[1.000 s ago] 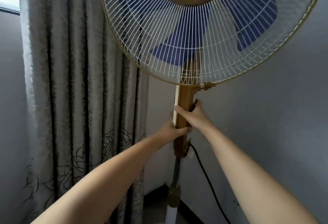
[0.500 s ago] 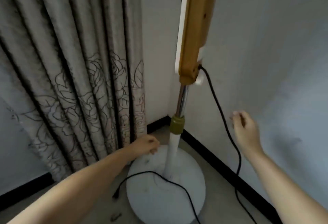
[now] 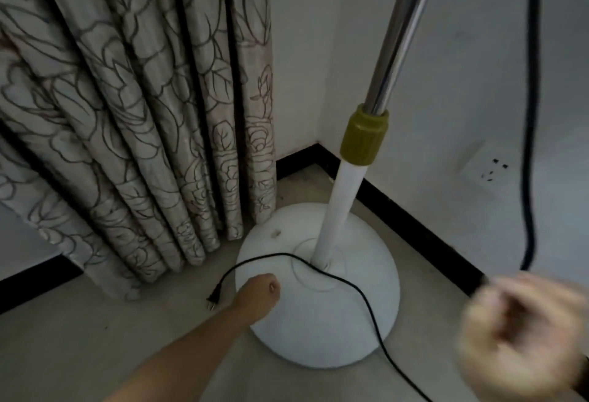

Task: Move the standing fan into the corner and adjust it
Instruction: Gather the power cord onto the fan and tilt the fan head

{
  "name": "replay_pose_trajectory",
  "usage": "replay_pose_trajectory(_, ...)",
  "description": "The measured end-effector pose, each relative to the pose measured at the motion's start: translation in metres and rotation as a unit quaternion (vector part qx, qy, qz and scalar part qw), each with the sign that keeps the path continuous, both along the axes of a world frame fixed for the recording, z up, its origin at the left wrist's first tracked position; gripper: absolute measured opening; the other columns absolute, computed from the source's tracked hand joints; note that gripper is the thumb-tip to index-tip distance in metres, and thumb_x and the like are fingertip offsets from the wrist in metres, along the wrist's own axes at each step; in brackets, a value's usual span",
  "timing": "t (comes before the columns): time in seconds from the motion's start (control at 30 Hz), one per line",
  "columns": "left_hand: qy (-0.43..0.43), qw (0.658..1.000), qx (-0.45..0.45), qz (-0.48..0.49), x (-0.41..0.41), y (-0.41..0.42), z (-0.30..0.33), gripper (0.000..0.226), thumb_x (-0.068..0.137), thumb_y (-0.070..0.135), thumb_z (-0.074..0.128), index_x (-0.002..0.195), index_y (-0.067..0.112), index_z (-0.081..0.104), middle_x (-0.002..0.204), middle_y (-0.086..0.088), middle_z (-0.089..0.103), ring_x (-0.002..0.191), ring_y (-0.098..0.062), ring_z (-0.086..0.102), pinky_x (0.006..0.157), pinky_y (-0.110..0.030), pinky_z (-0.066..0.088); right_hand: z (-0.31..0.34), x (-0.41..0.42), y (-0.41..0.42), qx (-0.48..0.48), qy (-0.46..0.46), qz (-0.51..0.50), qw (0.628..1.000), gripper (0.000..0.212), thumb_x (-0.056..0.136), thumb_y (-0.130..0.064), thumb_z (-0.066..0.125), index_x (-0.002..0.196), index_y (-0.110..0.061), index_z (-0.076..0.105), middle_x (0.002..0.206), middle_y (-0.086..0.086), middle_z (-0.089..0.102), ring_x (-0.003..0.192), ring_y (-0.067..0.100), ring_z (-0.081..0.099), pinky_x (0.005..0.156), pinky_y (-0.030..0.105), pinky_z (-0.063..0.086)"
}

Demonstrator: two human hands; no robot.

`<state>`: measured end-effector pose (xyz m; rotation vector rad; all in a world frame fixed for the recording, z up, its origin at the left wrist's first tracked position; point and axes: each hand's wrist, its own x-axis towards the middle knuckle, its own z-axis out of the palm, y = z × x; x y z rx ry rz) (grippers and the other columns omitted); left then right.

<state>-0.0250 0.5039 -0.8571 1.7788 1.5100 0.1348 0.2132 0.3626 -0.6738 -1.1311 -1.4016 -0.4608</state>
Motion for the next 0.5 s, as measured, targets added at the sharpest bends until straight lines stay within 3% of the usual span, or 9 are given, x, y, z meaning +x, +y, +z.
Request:
replay_pose_trajectory(0.03, 0.009, 1.000, 0.019, -0.017, 0.001, -0.001, -0.005, 0.016, 0.093, 0.014, 0.045, 0.088, 0.012, 0.061, 0.100, -0.009, 0.063, 0.091, -0.020, 0.059, 0.080, -0.031, 0.047, -0.012, -0.016, 0.009, -0.056, -0.065, 0.044, 0.995, 0.013, 0.093, -0.020, 0.048, 0.095, -0.016, 0.061, 0.083, -0.002, 0.052, 0.081, 0.001, 0.053, 0.078, 0.010, 0.037)
replay_pose_trajectory(0.1, 0.050, 0.996, 0.039, -0.059, 0.004, -0.009, -0.020, 0.025, 0.094, 0.017, 0.044, 0.113, 0.012, 0.059, 0.116, -0.009, 0.056, 0.107, -0.021, 0.053, 0.089, -0.031, 0.045, -0.057, -0.037, 0.036, -0.277, -0.141, 0.066, 0.948, 0.017, 0.093, -0.019, 0.050, 0.101, -0.016, 0.064, 0.089, -0.002, 0.059, 0.080, 0.008, 0.059, 0.070, 0.011, 0.040)
replay_pose_trajectory(0.13, 0.079, 0.993, 0.038, -0.081, 0.005, -0.014, -0.026, 0.030, 0.094, 0.019, 0.042, 0.121, 0.013, 0.054, 0.122, -0.009, 0.051, 0.113, -0.022, 0.048, 0.093, -0.032, 0.043, -0.080, -0.040, 0.052, -0.409, -0.157, 0.039, 0.898, 0.024, 0.095, -0.021, 0.049, 0.114, -0.017, 0.062, 0.102, -0.002, 0.062, 0.093, 0.012, 0.061, 0.073, 0.015, 0.042)
replay_pose_trajectory(0.2, 0.115, 0.986, 0.030, -0.121, 0.005, -0.021, -0.038, 0.037, 0.094, 0.023, 0.041, 0.130, 0.016, 0.046, 0.131, -0.007, 0.042, 0.121, -0.022, 0.040, 0.099, -0.034, 0.039, -0.136, -0.026, 0.077, -0.620, -0.148, -0.013, 0.770, 0.047, 0.100, -0.032, 0.039, 0.143, -0.016, 0.034, 0.138, 0.004, 0.046, 0.126, 0.019, 0.046, 0.096, 0.023, 0.039)
replay_pose_trajectory(0.23, 0.120, 0.983, 0.026, -0.135, 0.005, -0.021, -0.041, 0.039, 0.094, 0.023, 0.041, 0.132, 0.016, 0.044, 0.135, -0.006, 0.039, 0.124, -0.021, 0.037, 0.101, -0.034, 0.038, -0.158, -0.017, 0.084, -0.689, -0.141, -0.013, 0.711, 0.056, 0.100, -0.037, 0.035, 0.149, -0.015, 0.019, 0.147, 0.006, 0.035, 0.134, 0.021, 0.036, 0.105, 0.027, 0.033)
replay_pose_trajectory(0.27, 0.125, 0.981, 0.025, -0.148, 0.003, -0.020, -0.043, 0.040, 0.094, 0.023, 0.042, 0.133, 0.016, 0.043, 0.137, -0.005, 0.036, 0.125, -0.021, 0.035, 0.101, -0.035, 0.037, -0.174, -0.009, 0.089, -0.725, -0.125, -0.005, 0.677, 0.059, 0.100, -0.039, 0.034, 0.150, -0.015, 0.014, 0.150, 0.007, 0.031, 0.136, 0.021, 0.033, 0.109, 0.030, 0.030)
replay_pose_trajectory(0.33, 0.140, 0.973, 0.032, -0.181, -0.001, -0.017, -0.044, 0.042, 0.093, 0.021, 0.042, 0.134, 0.015, 0.042, 0.139, -0.006, 0.033, 0.127, -0.022, 0.034, 0.099, -0.036, 0.039, -0.189, -0.003, 0.095, -0.738, -0.095, 0.003, 0.668, 0.049, 0.100, -0.035, 0.037, 0.144, -0.014, 0.032, 0.140, 0.008, 0.043, 0.127, 0.021, 0.041, 0.106, 0.030, 0.035)
replay_pose_trajectory(0.4, 0.154, 0.965, 0.046, -0.206, -0.004, -0.018, -0.045, 0.042, 0.091, 0.018, 0.041, 0.133, 0.013, 0.042, 0.140, -0.006, 0.032, 0.127, -0.023, 0.033, 0.095, -0.036, 0.040, -0.190, -0.004, 0.098, -0.734, -0.043, 0.038, 0.677, 0.032, 0.100, -0.026, 0.040, 0.121, -0.008, 0.057, 0.119, 0.011, 0.060, 0.109, 0.021, 0.056, 0.090, 0.023, 0.043)
replay_pose_trajectory(0.5, 0.177, 0.958, 0.074, -0.213, -0.003, -0.024, -0.043, 0.037, 0.089, 0.012, 0.038, 0.125, 0.011, 0.042, 0.143, -0.005, 0.030, 0.127, -0.023, 0.032, 0.091, -0.036, 0.040, -0.161, -0.007, 0.095, -0.700, 0.045, 0.111, 0.704, 0.025, 0.098, -0.019, 0.048, 0.096, -0.005, 0.068, 0.097, 0.013, 0.071, 0.079, 0.014, 0.061, 0.066, 0.012, 0.039)
